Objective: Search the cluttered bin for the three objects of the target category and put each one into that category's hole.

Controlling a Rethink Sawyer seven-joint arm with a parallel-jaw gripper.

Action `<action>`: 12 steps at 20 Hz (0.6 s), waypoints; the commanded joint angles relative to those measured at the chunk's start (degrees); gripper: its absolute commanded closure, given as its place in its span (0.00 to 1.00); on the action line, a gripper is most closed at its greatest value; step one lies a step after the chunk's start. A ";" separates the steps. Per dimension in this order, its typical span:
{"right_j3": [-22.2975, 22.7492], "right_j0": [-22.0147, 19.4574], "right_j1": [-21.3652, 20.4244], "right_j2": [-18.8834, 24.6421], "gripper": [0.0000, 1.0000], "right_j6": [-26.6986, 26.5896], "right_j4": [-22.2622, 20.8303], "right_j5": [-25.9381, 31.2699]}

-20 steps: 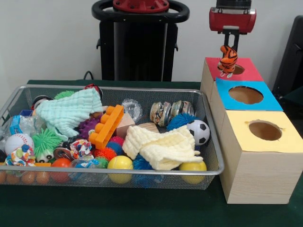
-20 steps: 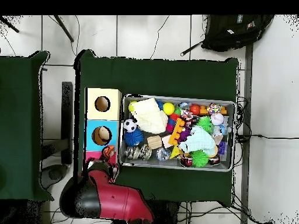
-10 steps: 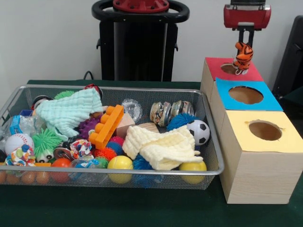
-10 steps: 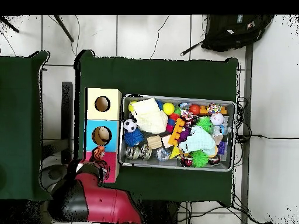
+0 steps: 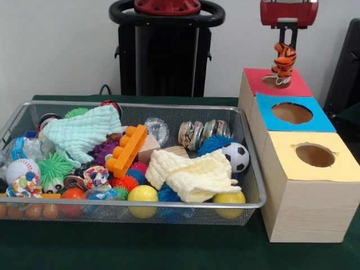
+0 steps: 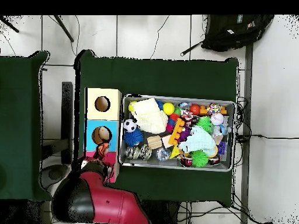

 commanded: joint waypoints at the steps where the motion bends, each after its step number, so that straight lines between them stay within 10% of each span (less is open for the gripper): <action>1: 4.43 -3.53 -1.03 4.72 1.00 10.73 0.67 2.51; 12: 5.70 -3.63 2.31 7.60 1.00 13.42 0.96 -2.68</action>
